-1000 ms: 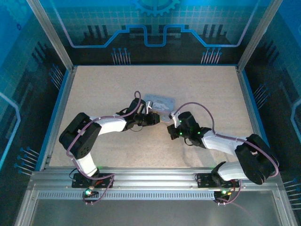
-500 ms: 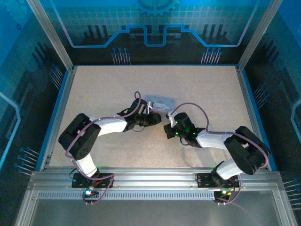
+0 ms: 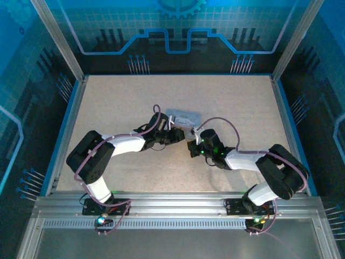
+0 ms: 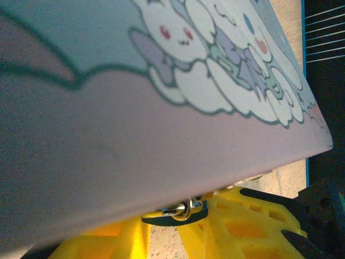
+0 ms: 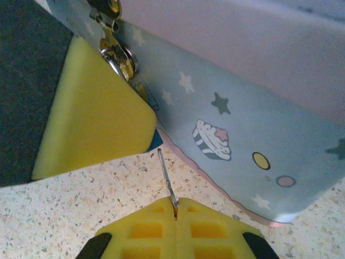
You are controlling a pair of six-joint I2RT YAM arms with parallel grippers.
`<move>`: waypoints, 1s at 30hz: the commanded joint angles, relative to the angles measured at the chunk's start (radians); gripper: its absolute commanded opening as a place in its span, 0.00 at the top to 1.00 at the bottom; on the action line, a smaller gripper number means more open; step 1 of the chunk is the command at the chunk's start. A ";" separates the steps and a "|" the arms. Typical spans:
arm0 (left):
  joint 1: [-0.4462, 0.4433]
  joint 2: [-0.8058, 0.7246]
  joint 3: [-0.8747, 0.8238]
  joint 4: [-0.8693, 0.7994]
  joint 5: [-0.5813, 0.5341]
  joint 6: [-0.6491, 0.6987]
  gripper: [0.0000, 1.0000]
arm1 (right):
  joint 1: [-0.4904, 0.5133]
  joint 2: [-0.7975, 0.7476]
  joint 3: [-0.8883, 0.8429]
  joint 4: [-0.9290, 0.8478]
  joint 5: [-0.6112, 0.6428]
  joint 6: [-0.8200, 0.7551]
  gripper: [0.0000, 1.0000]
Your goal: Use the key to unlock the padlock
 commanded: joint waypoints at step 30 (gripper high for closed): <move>-0.008 -0.037 0.021 0.049 0.000 -0.006 0.71 | -0.007 0.001 -0.045 0.111 -0.034 0.036 1.00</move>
